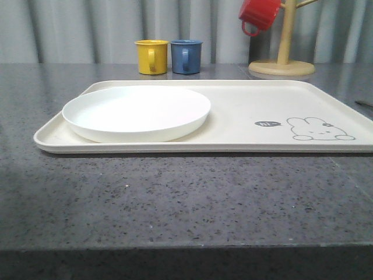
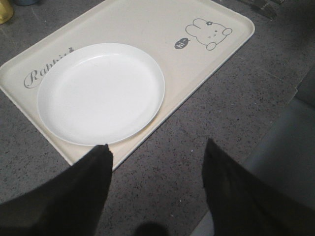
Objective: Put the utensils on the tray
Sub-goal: 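Open the left gripper and raise it away from the plate, then lower the right gripper and grasp the metal fork, then carry the fork with the right gripper and set it beside the plate, then move the right gripper back over the chopsticks, then grasp the chopsticks with the right gripper and place them beside the fork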
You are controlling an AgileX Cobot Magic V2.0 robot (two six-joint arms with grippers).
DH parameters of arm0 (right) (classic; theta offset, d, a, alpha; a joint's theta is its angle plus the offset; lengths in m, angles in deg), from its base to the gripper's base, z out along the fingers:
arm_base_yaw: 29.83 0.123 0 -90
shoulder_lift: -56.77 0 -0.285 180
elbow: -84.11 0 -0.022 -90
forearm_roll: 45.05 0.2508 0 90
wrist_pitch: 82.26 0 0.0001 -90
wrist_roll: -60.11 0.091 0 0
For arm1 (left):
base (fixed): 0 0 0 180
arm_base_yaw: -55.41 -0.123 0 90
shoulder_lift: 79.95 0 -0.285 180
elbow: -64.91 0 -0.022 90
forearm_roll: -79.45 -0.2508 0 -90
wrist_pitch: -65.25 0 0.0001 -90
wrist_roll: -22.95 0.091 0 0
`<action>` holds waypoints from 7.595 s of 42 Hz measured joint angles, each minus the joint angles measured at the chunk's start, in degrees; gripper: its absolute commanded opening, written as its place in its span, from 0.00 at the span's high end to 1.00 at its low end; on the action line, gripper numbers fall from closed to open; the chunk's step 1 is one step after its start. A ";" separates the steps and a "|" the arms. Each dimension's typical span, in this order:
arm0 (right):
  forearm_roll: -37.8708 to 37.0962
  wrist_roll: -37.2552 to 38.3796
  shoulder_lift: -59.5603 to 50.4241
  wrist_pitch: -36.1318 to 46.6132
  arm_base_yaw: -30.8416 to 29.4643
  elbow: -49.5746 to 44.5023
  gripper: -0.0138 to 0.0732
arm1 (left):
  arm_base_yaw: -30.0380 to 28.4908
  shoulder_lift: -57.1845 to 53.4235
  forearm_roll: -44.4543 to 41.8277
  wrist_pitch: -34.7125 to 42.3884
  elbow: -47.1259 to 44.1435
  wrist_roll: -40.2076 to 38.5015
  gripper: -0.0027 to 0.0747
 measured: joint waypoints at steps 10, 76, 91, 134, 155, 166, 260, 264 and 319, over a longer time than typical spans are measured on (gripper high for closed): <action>0.00 0.00 0.00 0.00 0.00 0.00 0.21 | 0.00 -8.10 0.00 -0.10 -2.46 -0.14 0.44; -4.55 0.00 52.11 -21.34 0.00 34.99 0.31 | 0.00 -8.51 0.00 -0.10 -2.69 -0.27 0.44; -4.55 -0.05 55.99 -21.21 0.00 35.94 0.52 | 0.00 -8.61 0.00 -0.10 -2.69 -0.27 0.44; 2.02 7.12 59.43 -31.37 22.00 58.49 0.92 | 0.00 -8.61 0.00 -0.10 -2.69 -0.27 0.44; 2.69 24.77 69.25 -26.02 22.60 59.25 0.92 | 0.00 -8.61 0.00 -0.10 -2.69 -0.30 0.44; 2.91 26.65 71.42 -24.28 22.60 59.37 0.71 | 0.00 -8.61 0.00 -0.10 -2.69 -0.30 0.44; -5.34 -1.36 55.53 -28.29 -8.72 35.95 0.80 | 0.04 -8.61 0.00 -0.10 -2.69 -0.30 0.44; -5.34 -1.36 55.53 -28.29 -8.72 35.95 0.83 | 0.04 -8.61 0.00 -0.10 -2.69 -0.30 0.44; 22.83 5.94 64.68 -27.78 10.58 46.81 0.55 | 0.04 -8.61 0.00 -0.10 -2.69 -0.30 0.44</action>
